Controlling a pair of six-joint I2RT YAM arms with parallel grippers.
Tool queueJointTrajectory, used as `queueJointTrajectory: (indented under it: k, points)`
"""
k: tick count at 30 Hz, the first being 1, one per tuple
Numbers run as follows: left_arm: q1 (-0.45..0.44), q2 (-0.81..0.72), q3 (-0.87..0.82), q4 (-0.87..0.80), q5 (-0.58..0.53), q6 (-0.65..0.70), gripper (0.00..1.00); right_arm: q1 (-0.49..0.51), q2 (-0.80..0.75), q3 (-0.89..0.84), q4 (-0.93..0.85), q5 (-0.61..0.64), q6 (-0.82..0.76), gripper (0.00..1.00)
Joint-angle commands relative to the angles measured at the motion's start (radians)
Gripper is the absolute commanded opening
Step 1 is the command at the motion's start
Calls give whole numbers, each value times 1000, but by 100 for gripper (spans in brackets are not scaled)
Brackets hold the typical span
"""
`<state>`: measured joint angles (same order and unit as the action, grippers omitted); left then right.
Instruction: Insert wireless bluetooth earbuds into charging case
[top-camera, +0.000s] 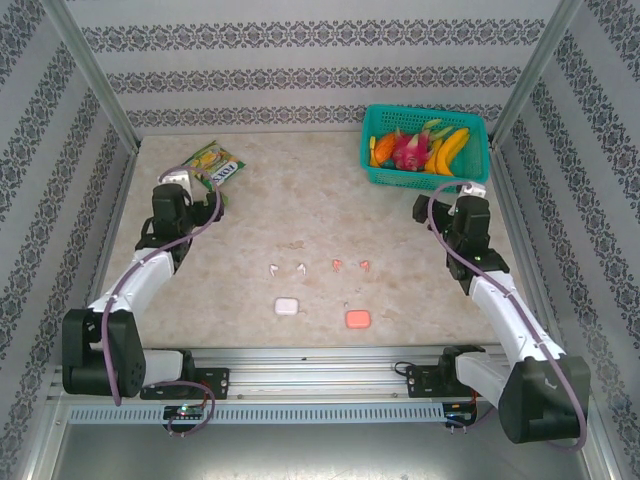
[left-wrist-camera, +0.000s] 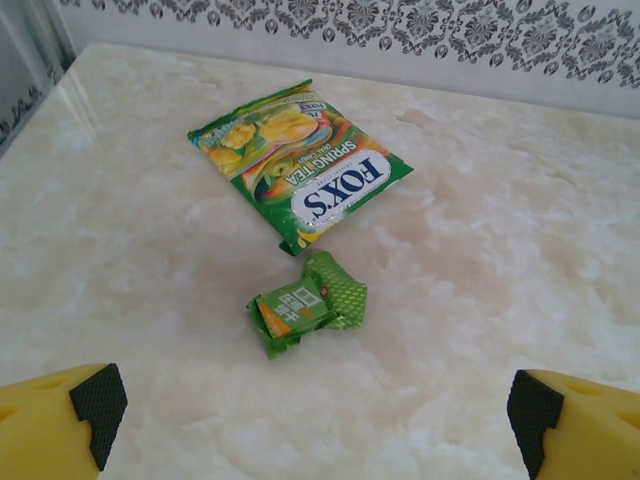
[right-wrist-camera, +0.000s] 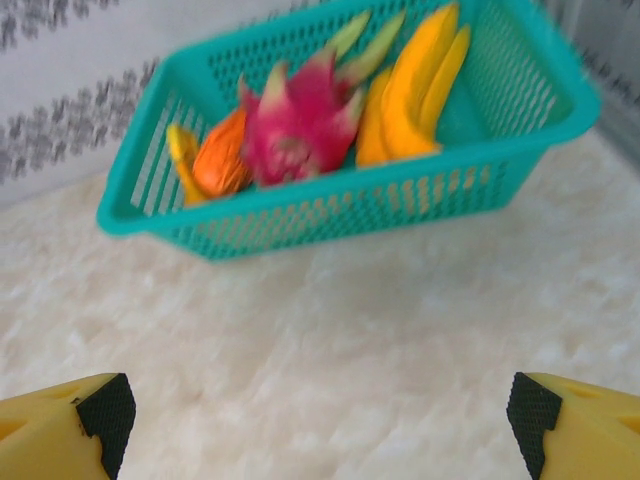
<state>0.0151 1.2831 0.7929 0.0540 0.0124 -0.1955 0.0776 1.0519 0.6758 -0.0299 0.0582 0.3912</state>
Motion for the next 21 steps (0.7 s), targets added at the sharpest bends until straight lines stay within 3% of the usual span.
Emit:
queueJointTrajectory:
  k: [1,7,14,21]
  points:
    - [-4,-13,71,-254,64,-174,100,69,-2,42,-221,-72,71,98]
    - [-54,-10,75,-310,159,-310,100,270,44,38,-385,-59,187,90]
    - [-175,24,60,-326,156,-398,100,559,120,30,-539,28,336,84]
    - [-310,136,109,-314,144,-420,100,822,229,76,-618,126,500,87]
